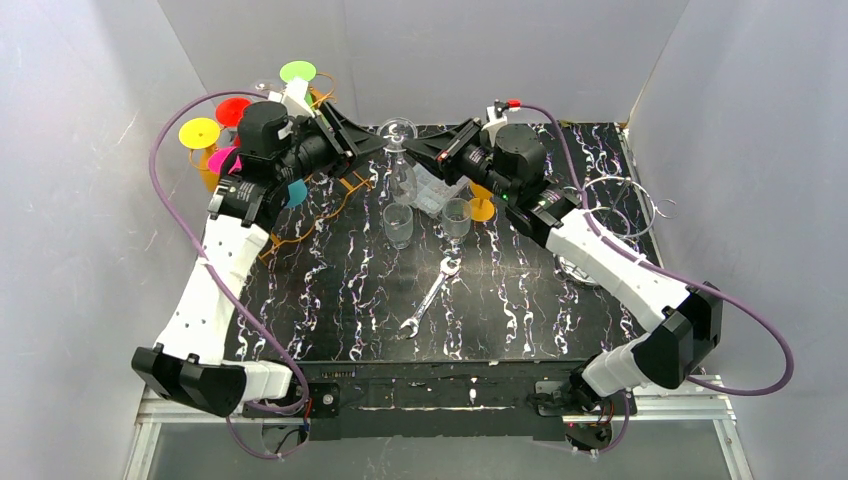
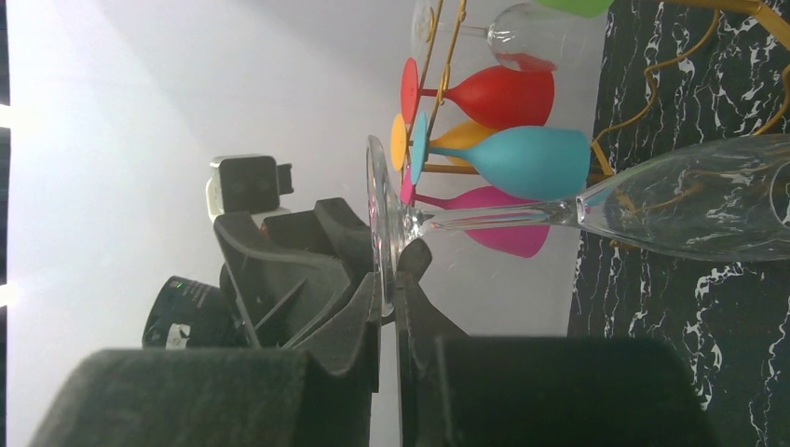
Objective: Take the wine glass off the wine glass rack
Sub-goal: Place the wine glass at the center of the board.
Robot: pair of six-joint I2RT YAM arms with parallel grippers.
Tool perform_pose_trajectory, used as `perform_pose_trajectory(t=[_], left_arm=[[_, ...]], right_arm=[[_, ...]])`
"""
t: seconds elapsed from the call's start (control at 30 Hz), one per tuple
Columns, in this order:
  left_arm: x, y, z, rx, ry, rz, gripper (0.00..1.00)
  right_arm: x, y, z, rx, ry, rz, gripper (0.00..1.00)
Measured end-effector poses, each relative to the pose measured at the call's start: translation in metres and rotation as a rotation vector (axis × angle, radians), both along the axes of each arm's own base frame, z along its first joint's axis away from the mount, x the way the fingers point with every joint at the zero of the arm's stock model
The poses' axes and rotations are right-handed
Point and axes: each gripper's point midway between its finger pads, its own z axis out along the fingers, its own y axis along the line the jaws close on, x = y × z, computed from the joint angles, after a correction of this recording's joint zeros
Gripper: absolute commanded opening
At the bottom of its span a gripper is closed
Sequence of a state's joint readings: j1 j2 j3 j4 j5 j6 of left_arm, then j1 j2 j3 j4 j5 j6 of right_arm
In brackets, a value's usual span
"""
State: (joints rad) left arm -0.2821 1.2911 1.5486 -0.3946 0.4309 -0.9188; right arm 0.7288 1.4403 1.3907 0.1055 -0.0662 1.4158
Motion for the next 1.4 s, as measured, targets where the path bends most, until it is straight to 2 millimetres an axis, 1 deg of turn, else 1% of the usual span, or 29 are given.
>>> perform_pose_trajectory(t=[0.23,0.43,0.6,0.73,0.87,0.97,1.03,1.07,1.13,1.2,1.33,1.4], left_arm=[[0.010,-0.011,0.002,-0.068,0.008,-0.030,0.37],[0.015,-0.019,0.008,-0.126,0.005,-0.055,0.30],[0.017,-0.024,0.005,-0.172,0.033,-0.074,0.19],[0.016,-0.027,0.008,-0.201,0.040,-0.087,0.12],[0.015,-0.028,0.011,-0.221,0.046,-0.092,0.00],[0.014,-0.030,0.011,-0.232,0.054,-0.100,0.00],[0.013,-0.030,0.007,-0.232,0.069,-0.105,0.00],[0.013,-0.030,0.005,-0.229,0.074,-0.107,0.00],[0.011,-0.030,-0.001,-0.209,0.075,-0.112,0.00],[0.009,-0.029,-0.006,-0.182,0.070,-0.119,0.00],[-0.003,-0.026,-0.011,-0.123,0.050,-0.138,0.00],[-0.011,-0.024,-0.012,-0.086,0.026,-0.147,0.00]], right_arm=[[-0.002,-0.008,0.011,0.028,-0.005,0.006,0.01],[-0.002,-0.011,0.013,0.040,-0.006,0.013,0.01],[-0.002,-0.011,0.011,0.039,-0.002,0.022,0.01],[-0.002,-0.012,0.010,0.034,-0.002,0.025,0.01],[-0.001,-0.013,0.010,0.029,-0.009,0.030,0.01],[-0.002,-0.013,0.007,0.010,-0.022,0.038,0.02],[-0.002,-0.013,0.004,-0.013,-0.036,0.043,0.11],[-0.002,-0.014,0.002,-0.024,-0.036,0.044,0.18],[-0.004,-0.014,-0.005,-0.063,-0.040,0.052,0.37],[-0.005,-0.015,-0.008,-0.103,-0.054,0.057,0.49],[-0.008,-0.020,-0.005,-0.175,-0.111,0.060,0.66],[-0.013,-0.025,-0.007,-0.221,-0.134,0.061,0.72]])
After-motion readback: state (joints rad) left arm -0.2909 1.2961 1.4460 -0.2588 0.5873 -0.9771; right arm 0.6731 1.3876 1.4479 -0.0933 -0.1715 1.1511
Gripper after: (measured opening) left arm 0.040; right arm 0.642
